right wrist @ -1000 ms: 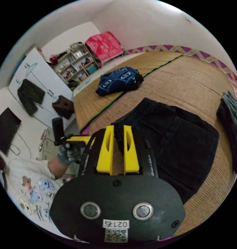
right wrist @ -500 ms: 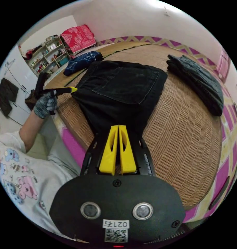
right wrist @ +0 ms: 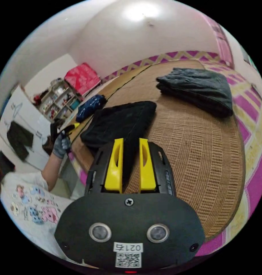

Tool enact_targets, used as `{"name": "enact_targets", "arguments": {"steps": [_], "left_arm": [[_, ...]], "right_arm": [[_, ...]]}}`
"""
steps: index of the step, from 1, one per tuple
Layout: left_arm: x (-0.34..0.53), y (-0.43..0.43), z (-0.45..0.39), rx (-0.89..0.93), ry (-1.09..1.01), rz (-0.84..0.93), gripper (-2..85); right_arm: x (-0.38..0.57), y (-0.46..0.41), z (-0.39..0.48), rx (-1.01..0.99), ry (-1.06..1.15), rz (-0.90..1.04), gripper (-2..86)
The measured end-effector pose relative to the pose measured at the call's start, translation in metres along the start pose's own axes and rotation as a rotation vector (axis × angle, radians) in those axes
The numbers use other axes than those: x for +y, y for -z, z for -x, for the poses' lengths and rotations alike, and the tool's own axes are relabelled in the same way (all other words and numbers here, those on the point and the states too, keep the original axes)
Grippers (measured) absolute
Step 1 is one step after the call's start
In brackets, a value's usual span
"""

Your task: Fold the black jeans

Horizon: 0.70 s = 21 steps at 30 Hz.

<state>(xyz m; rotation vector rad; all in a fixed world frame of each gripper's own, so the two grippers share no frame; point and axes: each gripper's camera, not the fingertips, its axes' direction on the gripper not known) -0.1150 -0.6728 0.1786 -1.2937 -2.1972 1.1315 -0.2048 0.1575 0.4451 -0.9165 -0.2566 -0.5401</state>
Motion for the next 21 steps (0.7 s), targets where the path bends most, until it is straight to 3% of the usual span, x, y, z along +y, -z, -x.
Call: {"name": "enact_targets", "arguments": {"steps": [4,10,16,21], "left_arm": [[-0.03,-0.045,0.038,0.043,0.1,0.235,14.8],[-0.058,-0.054,0.045,0.138,0.062,0.343,13.4],[-0.079,-0.048,0.049,0.163,0.083,0.341,6.5],[-0.106,0.018,0.043,0.279,0.027,0.203,5.6]], "right_arm": [[-0.034,-0.036,-0.087,-0.33,-0.262,0.079,13.9],[-0.064,-0.074,-0.109,-0.457,-0.26,0.191,11.1],[-0.088,-0.097,-0.1,-0.449,-0.259,0.278,6.0],[-0.134,-0.073,-0.034,-0.436,-0.04,0.253,5.5]]}}
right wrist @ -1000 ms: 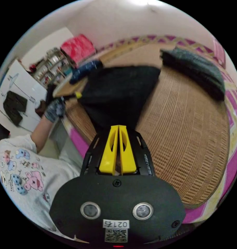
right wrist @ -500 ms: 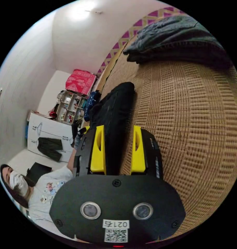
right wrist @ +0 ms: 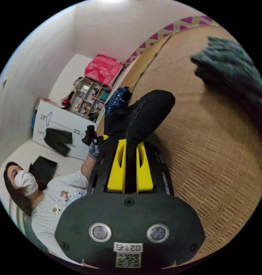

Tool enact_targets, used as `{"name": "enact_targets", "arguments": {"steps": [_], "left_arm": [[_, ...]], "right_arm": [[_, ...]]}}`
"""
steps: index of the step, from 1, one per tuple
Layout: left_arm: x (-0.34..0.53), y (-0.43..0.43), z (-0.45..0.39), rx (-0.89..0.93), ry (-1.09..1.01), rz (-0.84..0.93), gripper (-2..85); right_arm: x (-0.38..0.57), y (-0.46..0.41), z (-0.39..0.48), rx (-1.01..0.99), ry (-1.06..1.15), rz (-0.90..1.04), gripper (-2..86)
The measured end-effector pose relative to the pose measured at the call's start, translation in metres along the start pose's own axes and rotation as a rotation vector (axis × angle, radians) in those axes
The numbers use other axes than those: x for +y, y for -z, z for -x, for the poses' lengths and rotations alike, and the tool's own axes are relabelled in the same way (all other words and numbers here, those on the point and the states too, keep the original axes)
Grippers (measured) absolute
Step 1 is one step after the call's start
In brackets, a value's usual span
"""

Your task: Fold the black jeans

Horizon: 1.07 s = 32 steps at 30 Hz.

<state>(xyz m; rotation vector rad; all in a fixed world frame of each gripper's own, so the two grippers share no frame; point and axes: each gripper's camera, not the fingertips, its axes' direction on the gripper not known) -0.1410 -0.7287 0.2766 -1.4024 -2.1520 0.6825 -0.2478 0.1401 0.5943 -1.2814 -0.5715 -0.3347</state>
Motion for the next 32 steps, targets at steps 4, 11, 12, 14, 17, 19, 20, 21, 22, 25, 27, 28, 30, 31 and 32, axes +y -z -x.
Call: {"name": "enact_targets", "arguments": {"steps": [4,11,12,14,17,19,20,21,22,25,27,28,30,31,32], "left_arm": [[-0.026,0.09,-0.009,-0.05,-0.047,-0.135,5.6],[-0.085,0.27,0.004,-0.325,-0.027,-0.389,6.1],[-0.092,0.291,0.02,-0.342,0.019,-0.44,6.5],[-0.095,0.312,0.056,-0.396,0.138,-0.514,7.6],[-0.078,0.323,0.129,-0.479,0.399,-0.527,9.4],[-0.058,0.322,0.146,-0.51,0.436,-0.534,8.3],[-0.044,0.322,0.141,-0.508,0.398,-0.585,7.7],[-0.032,0.318,0.129,-0.523,0.36,-0.625,6.7],[-0.025,0.315,0.121,-0.543,0.335,-0.641,6.0],[0.003,0.288,0.071,-0.624,0.178,-0.689,2.8],[0.018,0.247,0.031,-0.655,0.027,-0.607,1.6],[0.021,0.235,0.022,-0.666,-0.006,-0.579,1.6],[0.035,0.185,-0.012,-0.679,-0.116,-0.474,3.7],[0.038,0.173,-0.019,-0.687,-0.134,-0.449,4.3],[0.045,0.147,-0.031,-0.706,-0.165,-0.407,5.2]], "right_arm": [[-0.081,-0.041,0.062,-0.012,0.132,0.034,5.5],[-0.258,-0.18,0.17,0.023,0.334,0.106,6.3],[-0.282,-0.207,0.187,0.065,0.362,0.09,7.2],[-0.305,-0.242,0.203,0.176,0.352,0.061,8.5],[-0.307,-0.281,0.206,0.34,0.35,0.069,9.8],[-0.284,-0.283,0.193,0.394,0.368,0.08,9.9],[-0.276,-0.28,0.188,0.409,0.375,0.083,9.9],[-0.258,-0.269,0.178,0.446,0.38,0.078,9.9],[-0.237,-0.255,0.167,0.489,0.383,0.07,9.9],[-0.181,-0.207,0.14,0.588,0.365,0.045,10.2],[-0.15,-0.172,0.126,0.663,0.338,0.004,10.6],[-0.131,-0.149,0.118,0.728,0.325,-0.03,11.0],[-0.107,-0.119,0.108,0.835,0.312,-0.073,11.9],[-0.094,-0.107,0.101,0.91,0.32,-0.08,12.6],[-0.089,-0.103,0.097,0.955,0.327,-0.074,12.9]]}}
